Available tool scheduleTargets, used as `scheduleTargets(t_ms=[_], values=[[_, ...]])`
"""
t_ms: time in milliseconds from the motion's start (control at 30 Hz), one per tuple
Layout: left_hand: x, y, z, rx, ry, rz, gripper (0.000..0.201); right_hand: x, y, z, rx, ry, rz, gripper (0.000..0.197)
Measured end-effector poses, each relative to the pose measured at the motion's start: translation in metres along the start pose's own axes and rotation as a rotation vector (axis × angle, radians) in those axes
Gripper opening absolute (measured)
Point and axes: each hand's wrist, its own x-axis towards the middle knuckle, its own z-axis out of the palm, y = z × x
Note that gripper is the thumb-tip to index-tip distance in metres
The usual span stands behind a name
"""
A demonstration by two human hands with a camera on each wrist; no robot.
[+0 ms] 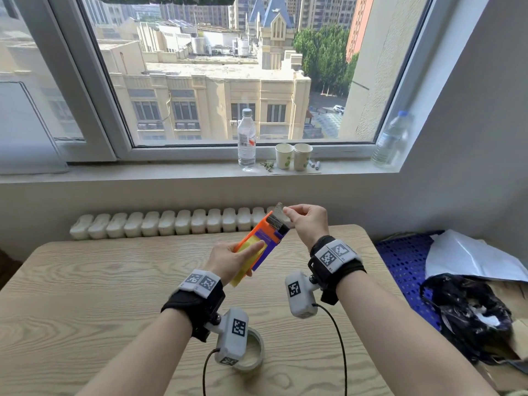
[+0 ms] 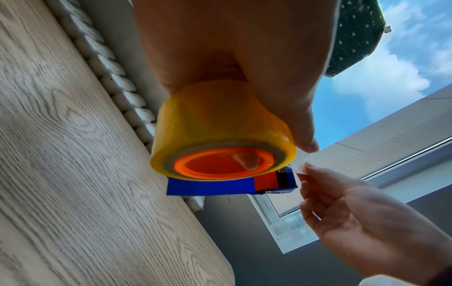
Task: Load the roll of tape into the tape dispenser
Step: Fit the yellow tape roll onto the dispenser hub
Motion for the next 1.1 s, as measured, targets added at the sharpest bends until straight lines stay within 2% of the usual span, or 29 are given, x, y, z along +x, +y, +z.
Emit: scheduleTargets(t_ms=[233, 400, 633, 733, 833, 900, 967, 1100], values=[[0.003, -0.008, 0.003, 0.024, 0.028, 0.019, 0.044, 0.0, 0.016, 0.002, -0.018, 0.033, 0.052, 0.011], [-0.001, -0.01, 0.004, 0.007, 0.017, 0.025, 0.038, -0.002, 0.027, 0.002, -0.044, 0.005, 0.047, 0.012], [-0.001, -0.011, 0.006, -0.026, -0.008, 0.008, 0.035, -0.007, 0.028, -0.001, -0.001, 0.036, 0.047, 0.02], [0.001, -0.008, 0.004, -0.046, -0.008, 0.003, 0.027, -0.005, 0.027, -0.005, 0.063, 0.044, 0.054, 0.037], [0.005, -0.008, -0.001, -0.086, 0.027, -0.003, 0.023, 0.0, 0.027, -0.012, 0.121, 0.067, 0.065, 0.023], [0.01, -0.008, -0.006, -0.097, 0.05, -0.005, 0.024, 0.001, 0.027, -0.016, 0.184, 0.016, 0.127, 0.021], [0.016, -0.009, -0.011, -0.108, 0.058, -0.005, 0.027, 0.002, 0.029, -0.02, 0.218, -0.075, 0.182, 0.028], [0.023, -0.01, -0.019, -0.114, 0.049, 0.009, 0.033, -0.004, 0.03, -0.018, 0.239, -0.35, 0.249, 0.036]])
